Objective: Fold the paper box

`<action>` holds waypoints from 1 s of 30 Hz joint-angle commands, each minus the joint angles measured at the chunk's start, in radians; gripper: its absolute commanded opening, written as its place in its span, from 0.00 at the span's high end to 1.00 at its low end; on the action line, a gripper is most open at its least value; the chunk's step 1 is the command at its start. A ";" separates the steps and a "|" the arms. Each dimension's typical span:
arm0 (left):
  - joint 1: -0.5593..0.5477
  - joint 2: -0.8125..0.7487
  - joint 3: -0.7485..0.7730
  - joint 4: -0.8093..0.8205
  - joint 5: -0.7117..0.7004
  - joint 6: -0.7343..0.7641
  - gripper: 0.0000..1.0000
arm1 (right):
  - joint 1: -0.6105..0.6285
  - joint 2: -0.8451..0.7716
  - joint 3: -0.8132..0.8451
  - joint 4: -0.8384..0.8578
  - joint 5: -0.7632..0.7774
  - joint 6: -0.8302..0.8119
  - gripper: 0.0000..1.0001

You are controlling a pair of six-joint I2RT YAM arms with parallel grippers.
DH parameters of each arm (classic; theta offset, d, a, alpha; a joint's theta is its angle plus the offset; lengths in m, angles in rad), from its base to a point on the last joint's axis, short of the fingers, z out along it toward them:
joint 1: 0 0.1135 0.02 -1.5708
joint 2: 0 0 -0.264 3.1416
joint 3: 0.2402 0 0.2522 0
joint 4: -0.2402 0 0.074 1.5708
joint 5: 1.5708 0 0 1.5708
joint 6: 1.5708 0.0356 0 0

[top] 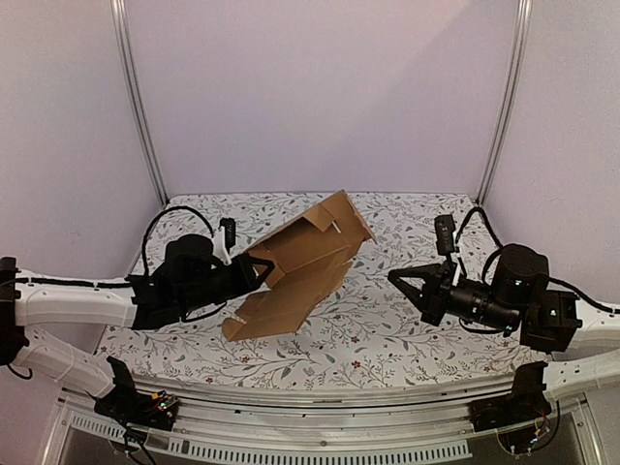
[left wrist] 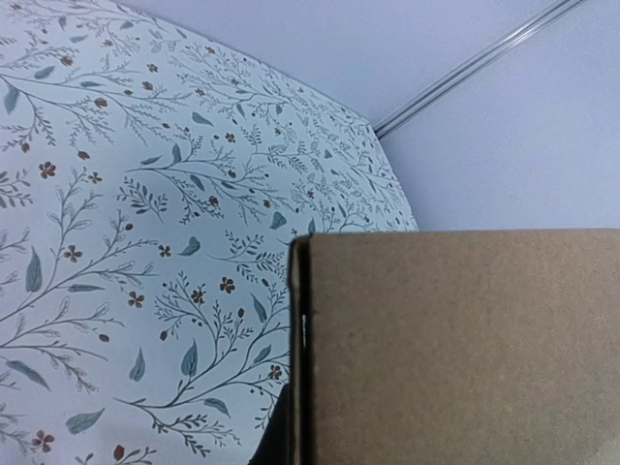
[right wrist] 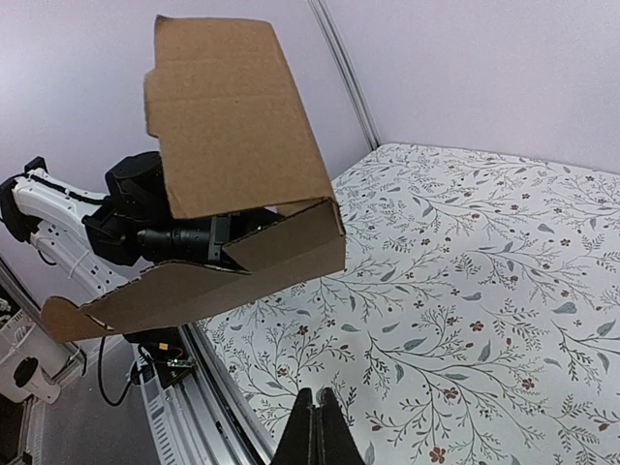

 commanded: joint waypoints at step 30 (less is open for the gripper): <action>0.040 -0.148 -0.067 0.012 0.138 -0.019 1.00 | 0.043 0.410 0.254 0.341 -0.069 -0.033 1.00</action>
